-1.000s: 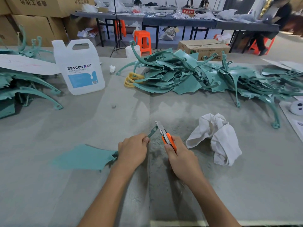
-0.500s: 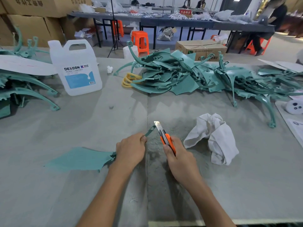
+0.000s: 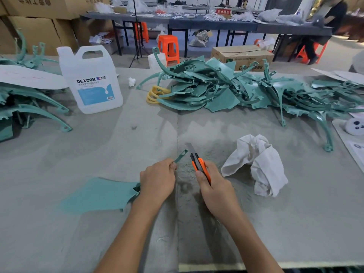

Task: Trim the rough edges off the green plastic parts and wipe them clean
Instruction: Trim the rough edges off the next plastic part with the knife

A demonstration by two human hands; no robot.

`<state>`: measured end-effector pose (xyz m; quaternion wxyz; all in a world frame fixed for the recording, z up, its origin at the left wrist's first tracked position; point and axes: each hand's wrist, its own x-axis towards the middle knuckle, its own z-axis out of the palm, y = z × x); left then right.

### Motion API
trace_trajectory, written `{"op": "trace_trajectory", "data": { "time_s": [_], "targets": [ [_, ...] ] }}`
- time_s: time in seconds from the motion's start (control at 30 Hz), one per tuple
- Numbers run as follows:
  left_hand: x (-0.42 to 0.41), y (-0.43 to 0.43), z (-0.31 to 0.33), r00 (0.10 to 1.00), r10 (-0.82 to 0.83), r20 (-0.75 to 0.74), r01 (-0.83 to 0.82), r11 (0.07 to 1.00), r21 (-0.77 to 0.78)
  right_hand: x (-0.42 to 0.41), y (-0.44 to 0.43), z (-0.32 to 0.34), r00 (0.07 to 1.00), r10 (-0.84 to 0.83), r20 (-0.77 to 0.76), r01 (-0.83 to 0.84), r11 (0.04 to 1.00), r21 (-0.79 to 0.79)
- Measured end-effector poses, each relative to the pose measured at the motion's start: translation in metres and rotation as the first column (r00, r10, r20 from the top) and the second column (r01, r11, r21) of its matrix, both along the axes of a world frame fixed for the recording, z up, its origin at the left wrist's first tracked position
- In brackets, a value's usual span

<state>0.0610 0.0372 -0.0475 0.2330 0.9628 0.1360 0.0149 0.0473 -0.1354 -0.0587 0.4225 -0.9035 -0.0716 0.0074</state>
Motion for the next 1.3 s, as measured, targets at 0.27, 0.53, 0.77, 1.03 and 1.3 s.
{"op": "trace_trajectory", "data": {
  "time_s": [0.27, 0.53, 0.77, 1.03, 1.3],
  "targets": [
    [-0.001, 0.002, 0.001, 1.000, -0.010, -0.027, 0.010, 1.000, 0.001, 0.006, -0.002, -0.002, 0.997, -0.030, -0.067, 0.031, 0.999, 0.010],
    [-0.011, -0.003, 0.002, 0.993, -0.035, 0.114, 0.029, 0.998, 0.055, 0.005, -0.006, -0.007, 0.994, -0.072, -0.076, 0.085, 0.980, 0.178],
    [-0.008, 0.000, 0.018, 0.982, -0.124, 0.145, 0.106, 0.987, 0.124, 0.002, -0.006, -0.008, 0.984, -0.100, -0.145, 0.135, 0.957, 0.257],
    [-0.062, 0.067, 0.020, 0.988, -0.084, 0.132, 0.096, 0.992, -0.084, -0.004, -0.009, -0.002, 0.977, -0.069, -0.204, 0.147, 0.903, 0.403],
    [-0.162, 0.133, 0.008, 0.966, -0.160, -0.202, 0.172, 0.984, 0.043, -0.004, -0.009, -0.006, 0.975, -0.074, -0.208, 0.164, 0.875, 0.456]
  ]
}}
